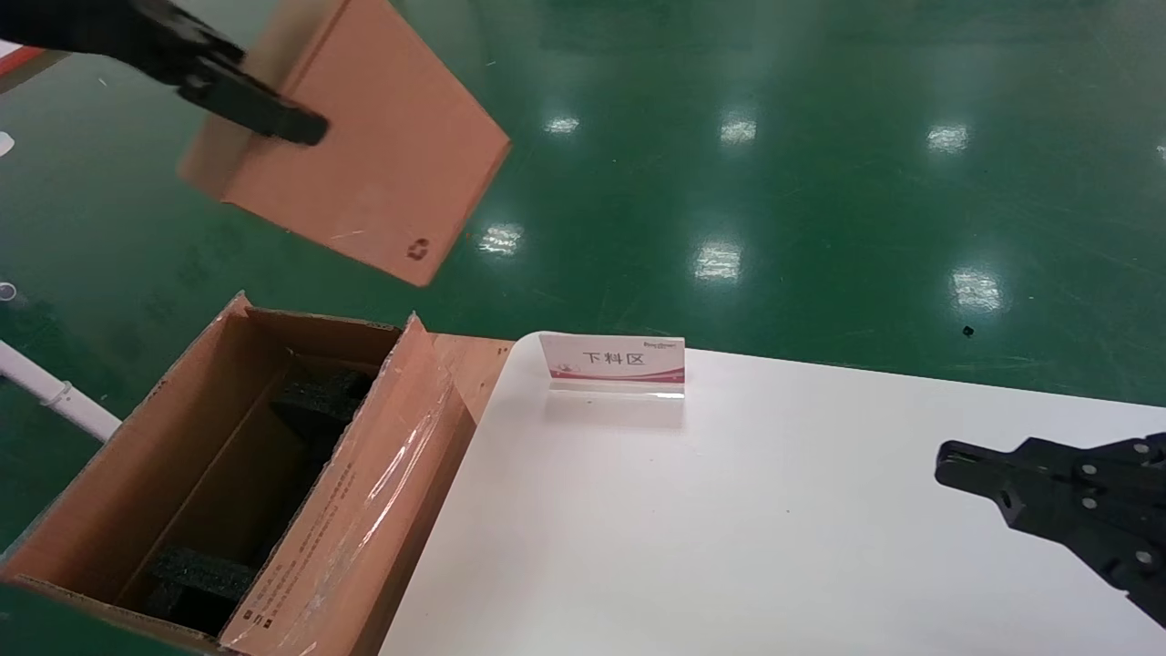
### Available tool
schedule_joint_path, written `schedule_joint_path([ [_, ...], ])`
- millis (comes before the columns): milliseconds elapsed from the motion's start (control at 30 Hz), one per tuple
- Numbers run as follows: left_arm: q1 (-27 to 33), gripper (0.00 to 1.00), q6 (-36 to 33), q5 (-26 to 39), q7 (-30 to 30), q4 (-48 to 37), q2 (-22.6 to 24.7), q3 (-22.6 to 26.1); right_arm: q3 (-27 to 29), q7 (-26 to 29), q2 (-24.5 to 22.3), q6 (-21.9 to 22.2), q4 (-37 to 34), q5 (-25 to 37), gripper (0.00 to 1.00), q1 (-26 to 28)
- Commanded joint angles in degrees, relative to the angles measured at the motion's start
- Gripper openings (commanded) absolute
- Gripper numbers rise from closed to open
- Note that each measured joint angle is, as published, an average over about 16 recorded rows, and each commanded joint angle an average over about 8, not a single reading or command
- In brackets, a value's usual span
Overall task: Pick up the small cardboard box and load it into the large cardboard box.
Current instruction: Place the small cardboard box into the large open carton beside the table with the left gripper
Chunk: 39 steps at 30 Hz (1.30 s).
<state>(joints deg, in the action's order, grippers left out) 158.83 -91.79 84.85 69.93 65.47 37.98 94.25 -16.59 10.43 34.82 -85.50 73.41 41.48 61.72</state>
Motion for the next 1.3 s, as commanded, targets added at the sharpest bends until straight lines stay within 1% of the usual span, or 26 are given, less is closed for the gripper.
schedule_joint_path([
  [33,3.5,0.0,-0.1,-1.0,-0.3,0.0,-0.3,3.9,0.0,0.0,0.0,0.0,0.0,0.0,0.47,0.0],
  [167,7.2,0.0,-0.1,-1.3,-0.7,1.8,-2.7,8.7,0.0,0.0,0.0,0.0,0.0,0.0,0.97,0.0],
  [200,7.7,0.0,-0.1,-1.2,-0.8,2.4,-3.5,9.4,0.0,0.0,0.0,0.0,0.0,0.0,1.0,0.0],
  [433,10.9,0.0,-2.3,0.6,-0.9,6.6,-8.5,13.4,-0.1,0.0,0.0,0.0,0.0,0.0,1.0,0.0],
  [633,13.1,0.0,-3.4,2.5,-0.7,7.7,-10.0,19.6,-0.1,0.0,0.0,0.0,0.0,0.0,1.0,0.0],
  [767,12.9,0.0,-3.6,2.7,-0.2,7.2,-10.5,25.3,-0.1,0.0,0.0,0.0,0.0,-0.1,1.0,0.0],
  [933,12.8,0.0,-3.5,-1.0,0.5,4.9,-9.9,34.6,-0.1,-0.1,0.0,0.0,0.0,-0.1,1.0,0.0],
  [1033,13.2,0.0,-3.1,-3.3,-0.1,3.2,-9.4,38.7,-0.1,-0.1,0.0,0.0,0.0,-0.1,1.0,0.0],
  [1133,13.4,0.0,-2.5,-3.7,-1.2,2.1,-9.5,40.5,-0.1,-0.1,-0.1,0.1,0.0,-0.1,1.0,0.0],
  [1300,12.4,0.0,-1.2,-1.8,-2.2,2.0,-11.0,40.2,-0.1,-0.1,-0.1,0.1,0.0,-0.1,1.0,0.0],
])
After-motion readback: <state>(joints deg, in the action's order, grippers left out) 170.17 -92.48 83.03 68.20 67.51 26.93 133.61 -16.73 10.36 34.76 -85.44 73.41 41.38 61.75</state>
